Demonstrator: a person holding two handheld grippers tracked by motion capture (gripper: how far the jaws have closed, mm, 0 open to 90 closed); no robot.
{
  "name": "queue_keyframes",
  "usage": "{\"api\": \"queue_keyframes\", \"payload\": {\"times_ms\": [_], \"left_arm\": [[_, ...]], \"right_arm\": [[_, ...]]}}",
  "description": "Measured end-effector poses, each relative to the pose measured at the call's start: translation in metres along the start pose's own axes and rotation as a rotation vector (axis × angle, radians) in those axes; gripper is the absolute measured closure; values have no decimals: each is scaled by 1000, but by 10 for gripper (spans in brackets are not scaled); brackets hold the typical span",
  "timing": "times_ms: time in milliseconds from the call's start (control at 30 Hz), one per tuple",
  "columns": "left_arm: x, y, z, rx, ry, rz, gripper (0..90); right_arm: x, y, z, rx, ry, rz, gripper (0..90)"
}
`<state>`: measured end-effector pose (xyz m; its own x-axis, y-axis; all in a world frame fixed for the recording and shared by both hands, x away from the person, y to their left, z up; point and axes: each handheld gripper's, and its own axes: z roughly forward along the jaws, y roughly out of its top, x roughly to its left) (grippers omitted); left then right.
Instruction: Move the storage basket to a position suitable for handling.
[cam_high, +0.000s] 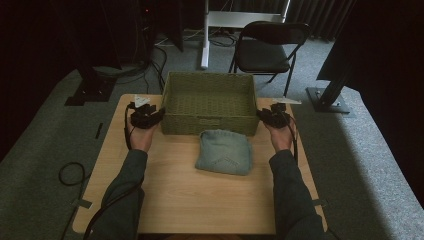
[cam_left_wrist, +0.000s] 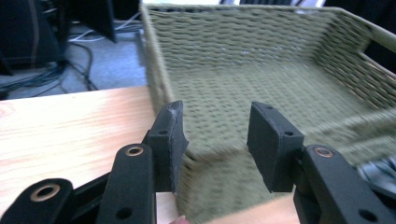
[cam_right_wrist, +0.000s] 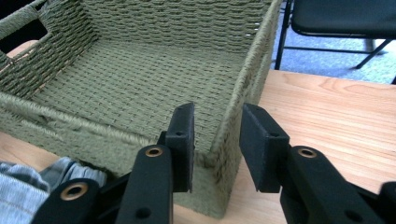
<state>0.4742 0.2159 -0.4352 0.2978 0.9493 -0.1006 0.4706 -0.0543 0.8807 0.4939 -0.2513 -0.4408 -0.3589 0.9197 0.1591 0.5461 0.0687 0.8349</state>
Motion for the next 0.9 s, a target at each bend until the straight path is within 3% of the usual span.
{"api": "queue_keyframes", "payload": {"times_ms": [167,333,433,467,600,900], "left_arm": [[10,2,15,24,32,-67,569],[9,1,28,63,12,-68,593],[9,-1,36,96,7,-79,615],[9,-2,37,93,-12,-94,636],[8,-1,37,108,11,-98,713],[4,-5,28,122,-3,-91,719]], "right_arm": [[2,1,13,26,-18,4,740],[0,0,20,45,-34,35,775],[3,2,20,56,-53,15,778],[3,2,20,60,-53,12,778],[2,2,20,65,-49,8,778],[1,-2,12,76,-29,-12,771]]}}
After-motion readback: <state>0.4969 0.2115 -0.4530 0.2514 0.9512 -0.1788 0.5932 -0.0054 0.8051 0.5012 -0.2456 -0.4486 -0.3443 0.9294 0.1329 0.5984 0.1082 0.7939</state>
